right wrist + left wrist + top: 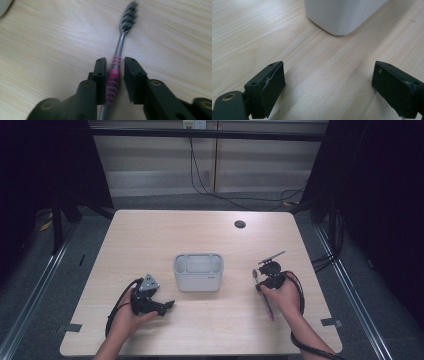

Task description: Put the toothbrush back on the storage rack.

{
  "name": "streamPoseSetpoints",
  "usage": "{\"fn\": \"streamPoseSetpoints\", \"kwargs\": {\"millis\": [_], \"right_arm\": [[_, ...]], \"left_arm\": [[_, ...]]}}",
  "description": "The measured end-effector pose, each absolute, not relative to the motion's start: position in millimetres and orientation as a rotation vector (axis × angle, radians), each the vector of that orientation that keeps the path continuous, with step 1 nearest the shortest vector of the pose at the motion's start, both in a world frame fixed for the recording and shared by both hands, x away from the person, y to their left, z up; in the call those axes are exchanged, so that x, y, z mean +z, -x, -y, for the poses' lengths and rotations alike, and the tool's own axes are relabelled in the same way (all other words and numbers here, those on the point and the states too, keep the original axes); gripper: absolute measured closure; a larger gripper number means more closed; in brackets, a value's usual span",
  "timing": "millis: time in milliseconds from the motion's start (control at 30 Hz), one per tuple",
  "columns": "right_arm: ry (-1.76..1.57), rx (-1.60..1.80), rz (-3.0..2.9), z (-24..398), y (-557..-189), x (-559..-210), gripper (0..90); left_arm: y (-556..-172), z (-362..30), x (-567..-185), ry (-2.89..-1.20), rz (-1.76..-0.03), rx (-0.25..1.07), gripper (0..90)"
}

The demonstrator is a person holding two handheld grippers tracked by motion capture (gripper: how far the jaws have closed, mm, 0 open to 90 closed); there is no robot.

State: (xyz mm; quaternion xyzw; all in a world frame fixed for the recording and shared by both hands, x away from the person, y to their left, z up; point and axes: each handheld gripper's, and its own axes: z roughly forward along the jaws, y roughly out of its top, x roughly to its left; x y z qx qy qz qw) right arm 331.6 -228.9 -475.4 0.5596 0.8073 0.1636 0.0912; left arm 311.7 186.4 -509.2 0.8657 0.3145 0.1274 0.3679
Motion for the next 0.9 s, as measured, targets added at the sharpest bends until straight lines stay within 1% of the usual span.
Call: {"fn": "streamPoseSetpoints", "kwargs": {"millis": [33,133,367,600,900], "right_arm": [[-1.671,0.467,-2.402,228,-332,-475,79.2],[-1.701,0.462,-2.395,228,-335,-474,81.1],[-1.787,0.546,-2.355,235,-335,-475,81.4],[-1.783,0.570,-2.323,240,-335,-472,81.4],[-1.766,0.779,-2.219,248,-329,-449,81.5]], "left_arm": [[-312,-186,-509,-2.220,-0.810,0.327,10.8],[-312,-186,-509,-2.220,-0.809,0.327,10.8],[-312,-186,-509,-2.219,-0.811,0.327,10.8],[-312,-186,-509,-2.220,-0.812,0.329,10.8],[-312,-186,-509,-2.219,-0.814,0.326,10.8]]}}
